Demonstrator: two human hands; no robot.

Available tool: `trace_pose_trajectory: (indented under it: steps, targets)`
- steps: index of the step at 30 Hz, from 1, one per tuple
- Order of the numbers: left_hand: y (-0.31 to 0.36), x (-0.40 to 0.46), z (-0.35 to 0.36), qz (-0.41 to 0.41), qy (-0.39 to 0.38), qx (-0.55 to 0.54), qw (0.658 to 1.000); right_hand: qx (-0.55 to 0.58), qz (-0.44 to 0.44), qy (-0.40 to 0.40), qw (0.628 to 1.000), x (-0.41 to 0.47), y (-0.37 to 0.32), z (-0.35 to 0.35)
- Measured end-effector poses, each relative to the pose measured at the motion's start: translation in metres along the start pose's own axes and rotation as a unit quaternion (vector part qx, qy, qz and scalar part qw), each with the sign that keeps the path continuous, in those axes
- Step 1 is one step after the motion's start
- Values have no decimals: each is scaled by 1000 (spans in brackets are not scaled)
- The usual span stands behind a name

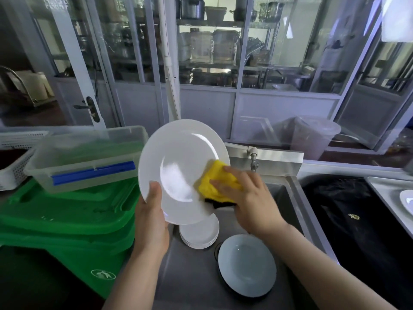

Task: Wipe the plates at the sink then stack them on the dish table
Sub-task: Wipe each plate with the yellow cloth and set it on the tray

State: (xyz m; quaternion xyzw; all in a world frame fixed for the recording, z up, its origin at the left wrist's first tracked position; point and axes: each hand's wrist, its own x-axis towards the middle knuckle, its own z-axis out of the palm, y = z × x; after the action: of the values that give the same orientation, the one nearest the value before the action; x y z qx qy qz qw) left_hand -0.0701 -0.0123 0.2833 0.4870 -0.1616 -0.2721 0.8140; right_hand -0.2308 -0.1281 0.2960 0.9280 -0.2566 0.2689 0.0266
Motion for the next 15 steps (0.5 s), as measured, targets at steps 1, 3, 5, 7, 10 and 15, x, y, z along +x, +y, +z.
trace_pose_trajectory:
  steps: [1,3,5,7,10,15]
  targets:
    - [0,-1,1,9,0,16,1000,-3,27,6,1000,2,5,-2]
    - [0,-4,3,26,-5,36,999,2,62,27,998,3,9,-3]
    - [0,-7,5,44,-17,62,997,38,83,48,995,0,9,0]
    - [0,-10,8,76,-46,113,990,108,125,34,986,-1,5,4]
    - [3,-15,16,181,-137,295,928,314,242,9,918,1,0,5]
    - [4,-16,29,380,-245,486,748,754,407,102,506,-4,3,-6]
